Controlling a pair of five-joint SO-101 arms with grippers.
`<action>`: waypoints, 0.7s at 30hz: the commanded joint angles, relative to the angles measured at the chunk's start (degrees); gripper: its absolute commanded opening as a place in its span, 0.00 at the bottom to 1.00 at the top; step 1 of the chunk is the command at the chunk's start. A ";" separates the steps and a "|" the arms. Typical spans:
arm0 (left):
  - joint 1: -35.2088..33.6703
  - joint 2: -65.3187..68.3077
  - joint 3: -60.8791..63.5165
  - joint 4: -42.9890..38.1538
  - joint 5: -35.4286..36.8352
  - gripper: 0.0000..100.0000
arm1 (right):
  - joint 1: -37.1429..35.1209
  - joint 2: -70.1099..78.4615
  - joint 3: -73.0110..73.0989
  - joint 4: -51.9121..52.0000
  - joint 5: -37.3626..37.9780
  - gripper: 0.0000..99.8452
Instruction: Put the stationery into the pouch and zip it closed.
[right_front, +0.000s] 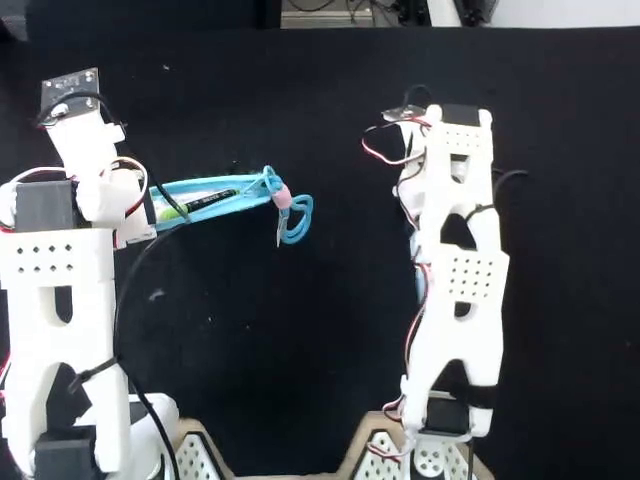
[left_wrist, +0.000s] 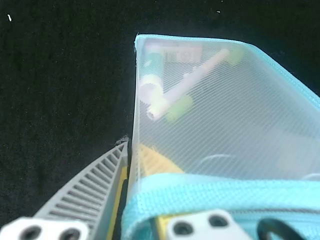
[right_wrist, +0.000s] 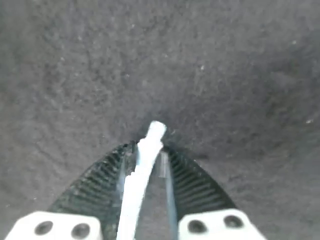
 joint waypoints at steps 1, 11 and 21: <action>-0.84 0.09 1.27 -0.18 0.09 0.03 | -1.41 -1.27 -0.92 1.58 0.62 0.01; -0.84 0.09 1.27 -0.26 0.09 0.03 | -3.69 -26.77 19.38 0.88 -1.49 0.01; -0.84 0.09 1.27 -0.26 0.09 0.03 | -9.41 -67.30 40.57 -4.22 -3.25 0.01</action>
